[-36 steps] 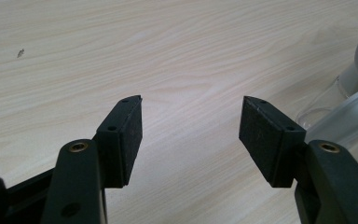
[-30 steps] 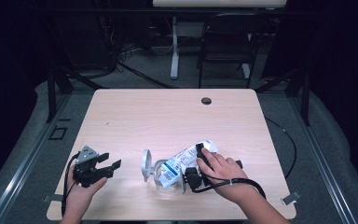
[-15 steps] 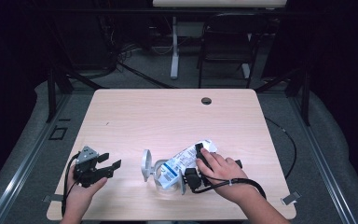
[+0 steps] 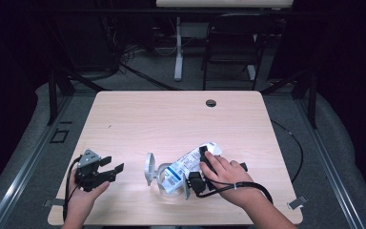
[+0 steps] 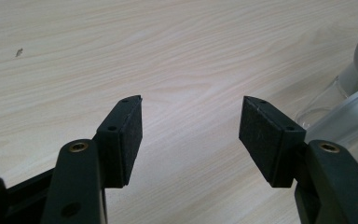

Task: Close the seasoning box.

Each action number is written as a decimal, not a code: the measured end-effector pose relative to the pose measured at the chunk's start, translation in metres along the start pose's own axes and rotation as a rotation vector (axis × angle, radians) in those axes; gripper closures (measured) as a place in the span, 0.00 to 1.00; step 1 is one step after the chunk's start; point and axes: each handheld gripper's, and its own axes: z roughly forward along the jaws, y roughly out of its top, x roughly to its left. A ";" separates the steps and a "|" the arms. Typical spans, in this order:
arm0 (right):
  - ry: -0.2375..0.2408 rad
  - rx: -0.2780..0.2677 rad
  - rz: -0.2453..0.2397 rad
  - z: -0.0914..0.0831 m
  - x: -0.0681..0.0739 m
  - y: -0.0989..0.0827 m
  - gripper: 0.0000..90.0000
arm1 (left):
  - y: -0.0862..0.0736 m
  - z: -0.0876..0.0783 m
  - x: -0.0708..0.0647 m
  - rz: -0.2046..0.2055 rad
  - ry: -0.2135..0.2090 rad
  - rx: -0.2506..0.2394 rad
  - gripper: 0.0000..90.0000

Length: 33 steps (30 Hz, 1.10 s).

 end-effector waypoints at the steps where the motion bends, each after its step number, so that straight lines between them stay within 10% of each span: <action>1: -0.001 0.000 -0.001 0.000 0.000 0.000 0.57 | 0.000 0.000 0.000 0.002 0.000 0.001 0.44; 33: -0.013 0.012 -0.027 -0.001 -0.002 0.001 0.58 | 0.000 0.000 0.000 0.001 0.001 0.000 0.44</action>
